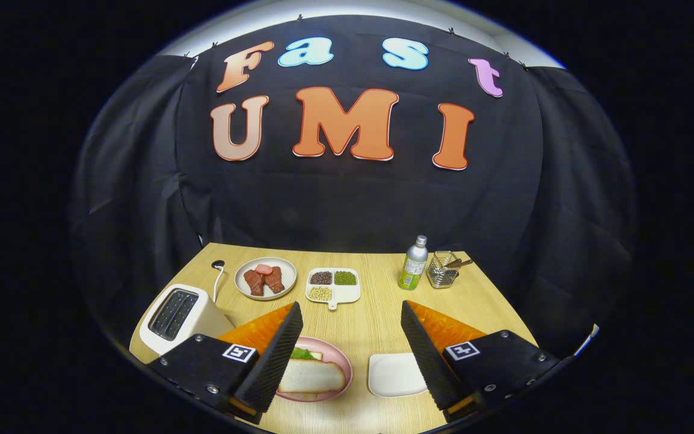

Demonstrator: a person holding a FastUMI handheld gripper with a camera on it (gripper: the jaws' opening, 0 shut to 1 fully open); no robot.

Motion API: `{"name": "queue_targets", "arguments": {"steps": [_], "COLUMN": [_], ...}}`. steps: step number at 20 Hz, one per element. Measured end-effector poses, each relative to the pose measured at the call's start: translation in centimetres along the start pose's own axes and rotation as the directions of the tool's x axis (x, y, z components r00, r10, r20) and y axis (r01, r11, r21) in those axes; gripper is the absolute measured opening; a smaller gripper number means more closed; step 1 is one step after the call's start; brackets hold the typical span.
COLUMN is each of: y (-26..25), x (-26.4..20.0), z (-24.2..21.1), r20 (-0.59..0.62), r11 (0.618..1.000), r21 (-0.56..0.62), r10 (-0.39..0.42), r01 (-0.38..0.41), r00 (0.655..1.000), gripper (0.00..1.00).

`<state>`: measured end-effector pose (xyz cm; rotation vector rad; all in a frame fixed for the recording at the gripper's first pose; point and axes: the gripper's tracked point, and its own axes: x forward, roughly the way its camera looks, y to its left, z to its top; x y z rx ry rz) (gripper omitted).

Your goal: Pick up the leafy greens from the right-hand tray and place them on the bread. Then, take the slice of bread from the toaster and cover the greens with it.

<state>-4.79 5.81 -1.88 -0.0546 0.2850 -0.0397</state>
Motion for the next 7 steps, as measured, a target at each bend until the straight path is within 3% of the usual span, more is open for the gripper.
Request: {"name": "queue_targets", "arguments": {"steps": [7], "y": [-1.0], "x": [-1.2], "z": [2.2], "r20": [0.062], "r11": [0.999], "r21": [0.038], "r10": [-0.028], "r01": [0.026], "r00": [0.998], "gripper": [0.98]}}
